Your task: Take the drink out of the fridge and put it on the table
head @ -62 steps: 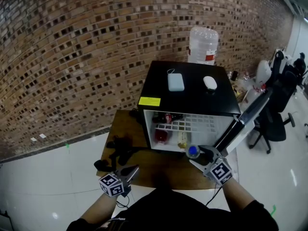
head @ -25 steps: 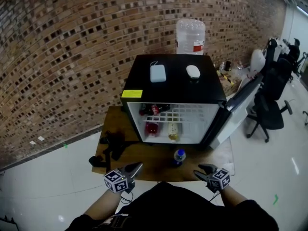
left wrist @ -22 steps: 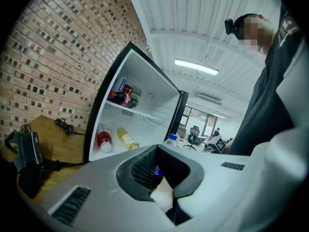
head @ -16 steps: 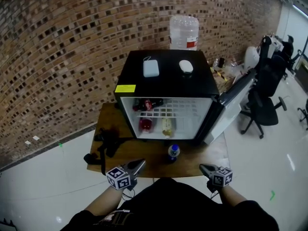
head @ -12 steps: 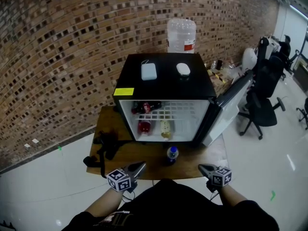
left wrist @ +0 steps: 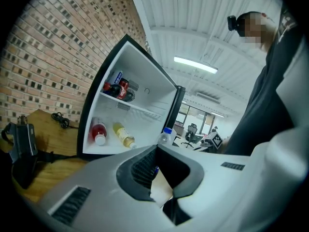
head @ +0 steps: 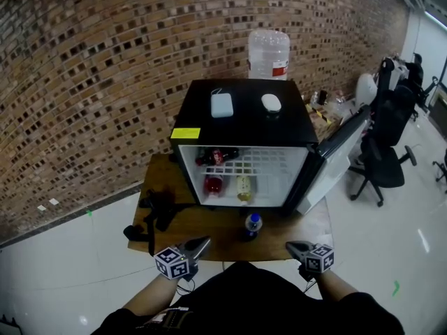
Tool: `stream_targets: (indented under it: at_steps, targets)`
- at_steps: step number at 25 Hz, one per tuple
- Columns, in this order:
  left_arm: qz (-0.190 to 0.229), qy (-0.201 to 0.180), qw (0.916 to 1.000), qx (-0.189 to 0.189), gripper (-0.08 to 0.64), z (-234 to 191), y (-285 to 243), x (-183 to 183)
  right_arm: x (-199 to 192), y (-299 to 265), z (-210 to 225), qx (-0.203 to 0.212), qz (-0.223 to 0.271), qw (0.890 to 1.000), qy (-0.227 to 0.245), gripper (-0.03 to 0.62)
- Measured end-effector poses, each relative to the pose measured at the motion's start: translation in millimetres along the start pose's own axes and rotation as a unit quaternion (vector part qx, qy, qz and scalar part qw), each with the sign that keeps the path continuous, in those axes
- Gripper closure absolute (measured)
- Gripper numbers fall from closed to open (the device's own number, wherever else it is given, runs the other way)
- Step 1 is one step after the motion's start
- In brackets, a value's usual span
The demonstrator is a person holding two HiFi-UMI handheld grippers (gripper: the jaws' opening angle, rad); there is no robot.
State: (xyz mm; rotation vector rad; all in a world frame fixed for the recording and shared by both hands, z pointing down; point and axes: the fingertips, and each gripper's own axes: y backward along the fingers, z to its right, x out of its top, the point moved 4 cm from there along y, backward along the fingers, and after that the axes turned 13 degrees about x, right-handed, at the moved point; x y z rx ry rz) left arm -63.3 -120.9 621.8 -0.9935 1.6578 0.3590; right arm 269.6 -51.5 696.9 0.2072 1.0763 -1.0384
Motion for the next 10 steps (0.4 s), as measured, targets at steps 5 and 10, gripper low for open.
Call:
stream_targets:
  at_steps: [5, 10]
  targets:
    - [0.002, 0.000, 1.0000, 0.001, 0.574, -0.4, 4.3, 0.7, 0.1, -1.8, 1.8, 0.000, -0.003, 1.000, 0.004, 0.601]
    - [0.003, 0.002, 1.0000, 0.004, 0.574, -1.5, 7.7, 0.6, 1.6, -5.5, -3.0, 0.007, -0.007, 1.000, 0.007, 0.601]
